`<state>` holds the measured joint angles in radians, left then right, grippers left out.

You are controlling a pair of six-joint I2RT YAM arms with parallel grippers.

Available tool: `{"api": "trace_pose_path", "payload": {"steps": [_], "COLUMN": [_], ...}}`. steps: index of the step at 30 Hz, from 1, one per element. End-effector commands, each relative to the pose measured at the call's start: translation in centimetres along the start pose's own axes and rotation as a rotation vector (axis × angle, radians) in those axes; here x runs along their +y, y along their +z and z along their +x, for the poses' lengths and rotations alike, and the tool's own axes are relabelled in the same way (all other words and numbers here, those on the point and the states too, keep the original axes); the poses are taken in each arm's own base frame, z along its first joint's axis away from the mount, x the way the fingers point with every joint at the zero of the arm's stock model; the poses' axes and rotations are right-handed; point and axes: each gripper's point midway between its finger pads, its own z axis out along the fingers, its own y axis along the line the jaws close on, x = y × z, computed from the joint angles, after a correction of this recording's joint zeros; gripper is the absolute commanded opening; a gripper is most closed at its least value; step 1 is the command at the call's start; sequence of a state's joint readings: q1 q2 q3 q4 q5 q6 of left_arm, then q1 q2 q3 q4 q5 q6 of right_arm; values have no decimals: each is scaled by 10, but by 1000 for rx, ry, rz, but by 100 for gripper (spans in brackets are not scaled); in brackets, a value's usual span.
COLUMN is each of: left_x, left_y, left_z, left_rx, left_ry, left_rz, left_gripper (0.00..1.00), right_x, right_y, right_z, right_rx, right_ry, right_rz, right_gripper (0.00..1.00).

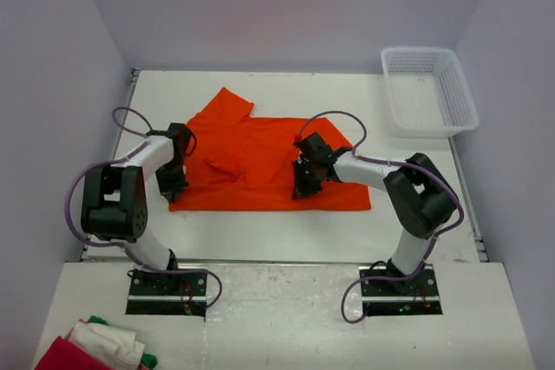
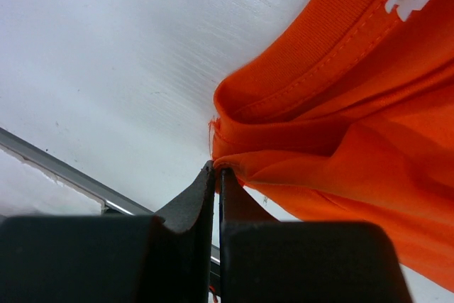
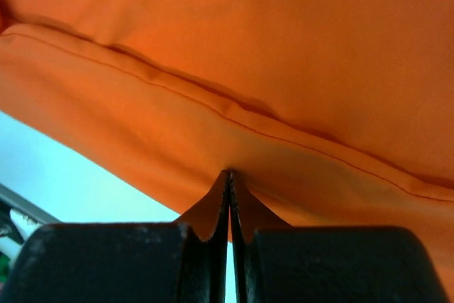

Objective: Fold and stack the t-shirts
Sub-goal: Fold the flattened tshirt in 1/3 of the way

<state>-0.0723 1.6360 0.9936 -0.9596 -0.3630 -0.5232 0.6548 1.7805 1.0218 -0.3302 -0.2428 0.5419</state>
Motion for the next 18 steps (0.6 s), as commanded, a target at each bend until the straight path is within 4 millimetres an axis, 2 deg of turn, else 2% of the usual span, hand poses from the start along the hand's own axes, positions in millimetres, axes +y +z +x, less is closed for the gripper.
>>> {"api": "trace_pose_path", "payload": {"steps": [1, 9, 14, 18], "left_x": [6, 12, 16, 21], "left_y": [2, 10, 11, 10], "left_z": [-2, 1, 0, -3], "left_rx": [13, 33, 40, 29], "left_ry": [2, 1, 0, 0], "left_rz": [-40, -99, -135, -164], "left_gripper": [0, 0, 0, 0], "right_x": [-3, -34, -56, -61], "right_y": [0, 5, -4, -9], "right_z": [-1, 15, 19, 29], "right_rx": [-41, -47, -87, -93], "right_ry": [51, 193, 258, 279], "right_rz": [38, 184, 302, 303], "right_gripper": [0, 0, 0, 0]}}
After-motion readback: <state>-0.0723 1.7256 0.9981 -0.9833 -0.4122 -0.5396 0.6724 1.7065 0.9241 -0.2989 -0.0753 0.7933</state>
